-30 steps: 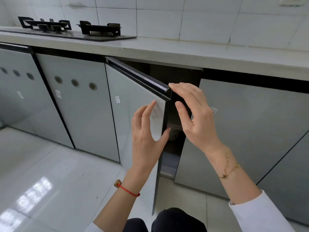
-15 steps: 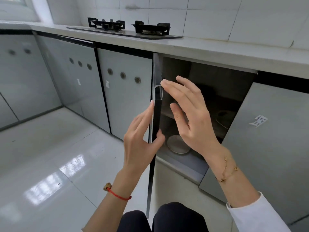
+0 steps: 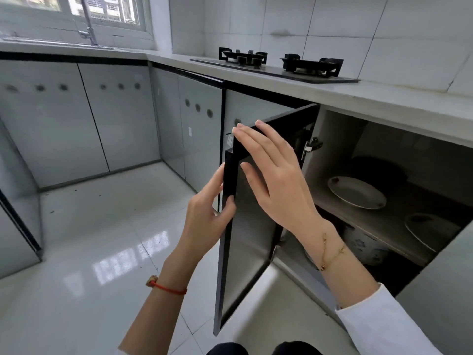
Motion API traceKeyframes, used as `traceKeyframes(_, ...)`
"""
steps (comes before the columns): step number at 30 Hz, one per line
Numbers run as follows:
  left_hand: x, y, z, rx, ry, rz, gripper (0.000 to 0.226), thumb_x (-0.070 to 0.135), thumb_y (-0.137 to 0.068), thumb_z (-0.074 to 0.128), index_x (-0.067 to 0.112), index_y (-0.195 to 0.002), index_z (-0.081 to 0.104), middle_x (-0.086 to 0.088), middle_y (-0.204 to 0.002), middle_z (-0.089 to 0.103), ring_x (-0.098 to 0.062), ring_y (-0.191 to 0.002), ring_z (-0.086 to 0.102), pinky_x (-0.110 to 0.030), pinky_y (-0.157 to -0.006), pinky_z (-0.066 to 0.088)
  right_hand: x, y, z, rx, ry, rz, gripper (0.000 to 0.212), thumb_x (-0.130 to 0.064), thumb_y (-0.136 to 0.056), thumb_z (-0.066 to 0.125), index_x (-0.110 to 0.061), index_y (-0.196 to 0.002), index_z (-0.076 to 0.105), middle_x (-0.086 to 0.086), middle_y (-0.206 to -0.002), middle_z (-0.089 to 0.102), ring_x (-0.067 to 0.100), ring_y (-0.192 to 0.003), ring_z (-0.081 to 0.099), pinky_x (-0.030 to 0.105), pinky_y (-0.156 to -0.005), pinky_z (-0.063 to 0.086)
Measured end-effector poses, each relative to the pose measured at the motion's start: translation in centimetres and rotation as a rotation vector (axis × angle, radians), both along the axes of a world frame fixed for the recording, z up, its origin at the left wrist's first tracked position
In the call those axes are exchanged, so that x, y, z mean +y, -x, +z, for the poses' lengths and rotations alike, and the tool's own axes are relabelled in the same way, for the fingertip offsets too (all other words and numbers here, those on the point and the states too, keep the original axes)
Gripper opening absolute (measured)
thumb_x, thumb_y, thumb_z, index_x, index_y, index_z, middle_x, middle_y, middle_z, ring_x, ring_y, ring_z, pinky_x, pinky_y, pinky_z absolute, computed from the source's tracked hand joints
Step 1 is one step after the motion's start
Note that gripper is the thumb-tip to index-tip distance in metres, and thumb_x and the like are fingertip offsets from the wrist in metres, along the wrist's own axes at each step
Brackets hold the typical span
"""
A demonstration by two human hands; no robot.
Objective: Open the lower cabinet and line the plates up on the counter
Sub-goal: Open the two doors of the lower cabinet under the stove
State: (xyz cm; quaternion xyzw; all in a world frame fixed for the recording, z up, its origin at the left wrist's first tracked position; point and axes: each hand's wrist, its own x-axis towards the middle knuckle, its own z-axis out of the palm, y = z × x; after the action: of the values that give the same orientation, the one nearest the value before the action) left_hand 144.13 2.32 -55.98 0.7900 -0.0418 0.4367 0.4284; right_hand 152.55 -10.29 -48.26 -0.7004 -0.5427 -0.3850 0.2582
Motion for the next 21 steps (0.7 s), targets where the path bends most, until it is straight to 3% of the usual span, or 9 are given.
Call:
traceKeyframes(2,1.2,-0.2,-0.3,0.031,0.005,0.024,0.070,-0.002,-0.091,0.051,0.028,-0.150,0.030,0.019,-0.146,0.046,-0.014,-0.095,0.061,-0.022,-0.094,0.043,1.4,-0.3,-0.1,0.010,0.012,0.010,0.046,-0.020,-0.099,0.047,-0.012,-0.144,0.039,-0.001,-0.151,0.040,0.017,-0.145,0.024,0.042,-0.117,0.027)
traceKeyframes(3,1.9,-0.3,-0.4,0.040,0.006,0.042,0.069,0.000,-0.092,0.050,0.030,-0.150,0.029,0.021,-0.146,0.045,-0.013,-0.086,0.052,-0.023,-0.088,0.042,2.1,-0.4,-0.1,0.015,0.022,0.017,0.047,-0.020,-0.099,0.046,-0.012,-0.145,0.038,-0.001,-0.151,0.038,0.017,-0.146,0.022,0.043,-0.117,0.026)
traceKeyframes(6,3.6,-0.8,-0.6,0.027,0.004,0.095,0.066,0.002,-0.095,0.047,0.033,-0.150,0.028,0.026,-0.145,0.043,-0.017,-0.080,0.051,-0.023,-0.085,0.041,4.4,-1.0,-0.1,0.049,0.064,0.038,0.051,-0.022,-0.100,0.044,-0.014,-0.148,0.032,-0.003,-0.154,0.034,0.015,-0.148,0.017,0.043,-0.119,0.021)
traceKeyframes(7,4.1,-1.0,-0.6,0.013,0.001,0.119,0.066,0.001,-0.095,0.047,0.034,-0.149,0.029,0.028,-0.144,0.043,-0.023,-0.084,0.058,-0.019,-0.088,0.041,5.1,-1.1,-0.1,0.068,0.077,0.049,0.052,-0.022,-0.100,0.044,-0.014,-0.149,0.030,-0.003,-0.155,0.032,0.014,-0.148,0.015,0.042,-0.120,0.019)
traceKeyframes(8,4.6,-1.1,-0.5,-0.001,-0.005,0.142,0.066,0.000,-0.094,0.046,0.034,-0.148,0.029,0.033,-0.142,0.043,-0.017,-0.097,0.063,-0.013,-0.092,0.040,5.8,-1.3,0.0,0.089,0.087,0.060,0.053,-0.022,-0.100,0.044,-0.015,-0.149,0.028,-0.003,-0.156,0.030,0.013,-0.148,0.014,0.042,-0.121,0.017)
traceKeyframes(10,5.4,-1.5,-0.2,-0.011,0.001,0.175,0.069,-0.004,-0.093,0.047,0.035,-0.147,0.028,0.042,-0.136,0.042,0.009,-0.118,0.054,-0.004,-0.094,0.037,7.1,-1.5,0.0,0.127,0.099,0.076,0.054,-0.022,-0.099,0.044,-0.016,-0.150,0.027,-0.004,-0.156,0.029,0.011,-0.148,0.013,0.042,-0.121,0.016)
traceKeyframes(11,5.8,-1.6,-0.1,-0.008,0.011,0.180,0.071,-0.005,-0.092,0.047,0.036,-0.146,0.027,0.045,-0.133,0.042,0.014,-0.121,0.049,-0.002,-0.094,0.037,7.6,-1.6,0.0,0.136,0.101,0.081,0.054,-0.022,-0.099,0.044,-0.016,-0.150,0.026,-0.003,-0.156,0.029,0.011,-0.148,0.014,0.042,-0.121,0.016)
traceKeyframes(16,6.6,-2.0,-0.1,-0.005,0.026,0.173,0.074,-0.008,-0.091,0.047,0.037,-0.147,0.028,0.049,-0.127,0.044,0.021,-0.116,0.048,-0.001,-0.095,0.036,8.6,-2.0,-0.2,0.147,0.077,0.090,0.055,-0.020,-0.098,0.045,-0.015,-0.150,0.026,-0.003,-0.155,0.029,0.011,-0.148,0.015,0.040,-0.121,0.017)
traceKeyframes(21,6.3,-1.9,0.0,-0.012,0.024,0.161,0.072,-0.009,-0.091,0.046,0.033,-0.147,0.028,0.043,-0.132,0.045,0.016,-0.119,0.049,-0.005,-0.098,0.038,8.5,-1.8,-0.3,0.159,0.083,0.082,0.057,-0.022,-0.098,0.046,-0.016,-0.150,0.025,-0.003,-0.156,0.028,0.010,-0.148,0.014,0.039,-0.122,0.016)
